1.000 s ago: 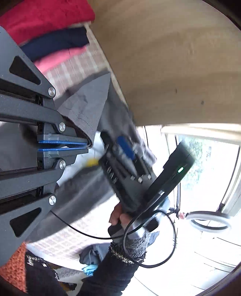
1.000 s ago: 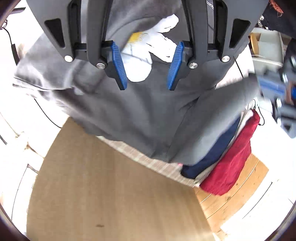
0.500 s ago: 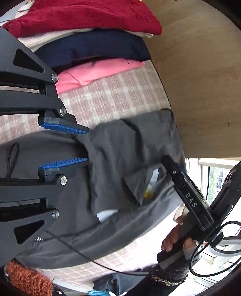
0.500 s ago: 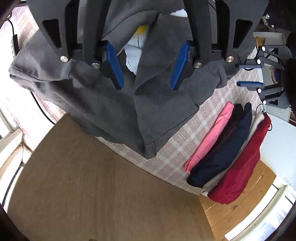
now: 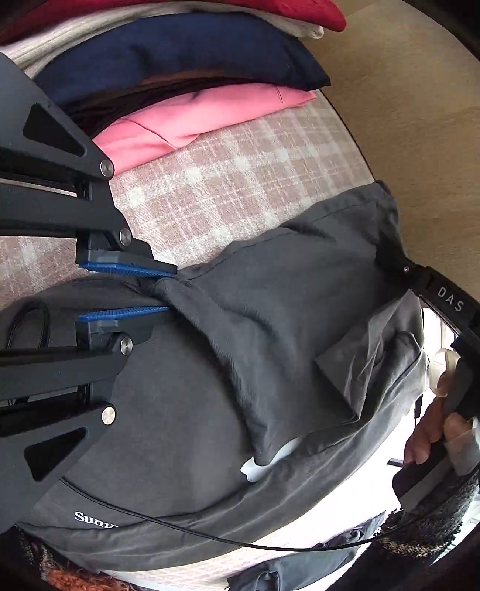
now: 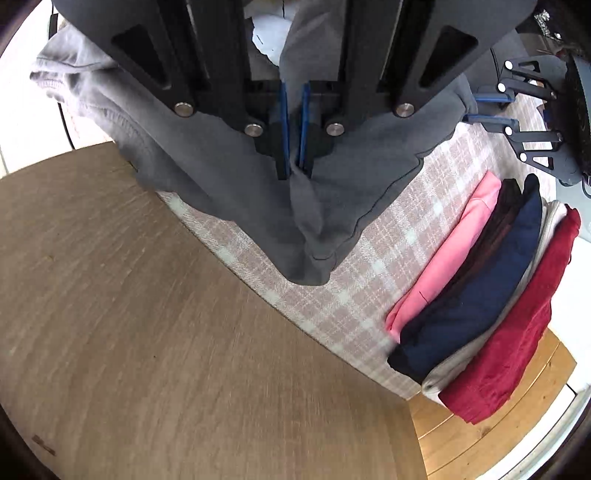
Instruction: Fold clothes
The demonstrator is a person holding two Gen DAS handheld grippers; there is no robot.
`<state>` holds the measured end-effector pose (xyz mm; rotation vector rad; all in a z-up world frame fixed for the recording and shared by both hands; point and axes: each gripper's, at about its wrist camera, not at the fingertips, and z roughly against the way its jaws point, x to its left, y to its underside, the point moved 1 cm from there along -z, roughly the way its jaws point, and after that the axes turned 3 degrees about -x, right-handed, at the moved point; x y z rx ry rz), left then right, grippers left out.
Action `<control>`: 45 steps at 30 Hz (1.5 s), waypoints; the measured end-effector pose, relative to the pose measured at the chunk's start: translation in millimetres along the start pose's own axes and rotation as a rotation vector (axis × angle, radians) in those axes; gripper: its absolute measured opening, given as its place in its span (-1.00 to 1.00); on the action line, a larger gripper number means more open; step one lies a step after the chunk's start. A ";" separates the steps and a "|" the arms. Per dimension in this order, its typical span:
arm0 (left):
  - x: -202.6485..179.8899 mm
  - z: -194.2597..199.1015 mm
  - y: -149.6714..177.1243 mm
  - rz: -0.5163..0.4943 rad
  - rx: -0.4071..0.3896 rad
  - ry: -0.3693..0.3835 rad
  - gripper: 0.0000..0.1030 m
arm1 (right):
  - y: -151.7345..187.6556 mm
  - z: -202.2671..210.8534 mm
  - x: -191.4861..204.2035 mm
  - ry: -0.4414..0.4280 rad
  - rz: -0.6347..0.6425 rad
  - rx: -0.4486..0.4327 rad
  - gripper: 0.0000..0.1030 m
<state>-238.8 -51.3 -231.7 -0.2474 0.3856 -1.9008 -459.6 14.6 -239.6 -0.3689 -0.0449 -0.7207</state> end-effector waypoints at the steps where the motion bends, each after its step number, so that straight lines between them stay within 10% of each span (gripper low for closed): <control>1: 2.6 3.7 0.7 0.008 -0.006 -0.012 -0.70 | 0.8 2.8 -2.2 0.030 0.003 0.012 -0.77; 4: 7.3 13.8 0.0 0.029 -0.032 -0.033 -0.65 | 3.6 21.5 -11.6 0.099 -0.020 -0.015 -0.25; 9: -10.8 21.1 -4.3 -0.025 -0.069 -0.028 -0.64 | 14.5 36.5 -4.2 0.043 -0.031 -0.026 -0.23; 17: -5.0 10.2 -0.2 0.004 -0.025 -0.008 -0.65 | 46.8 13.8 10.5 0.373 0.190 0.106 -0.26; 23: -5.0 40.5 6.1 0.039 -0.088 0.039 -0.65 | 42.5 79.8 -19.6 0.264 -0.012 -0.062 -0.23; 27: -9.8 36.1 -12.7 0.000 -0.126 0.044 -0.67 | 39.1 56.8 6.7 0.078 0.000 -0.005 -0.23; 40: -4.1 1.0 -0.1 -0.029 -0.012 -0.021 -0.66 | -34.4 -14.0 9.5 0.118 0.035 0.017 -0.23; 43: -3.1 2.2 2.2 -0.018 -0.022 -0.009 -0.66 | -40.3 -18.3 17.0 0.087 0.068 0.008 -0.90; 45: -2.2 3.8 3.8 -0.009 -0.030 -0.003 -0.68 | -43.3 -17.0 24.4 0.087 0.095 -0.013 -0.90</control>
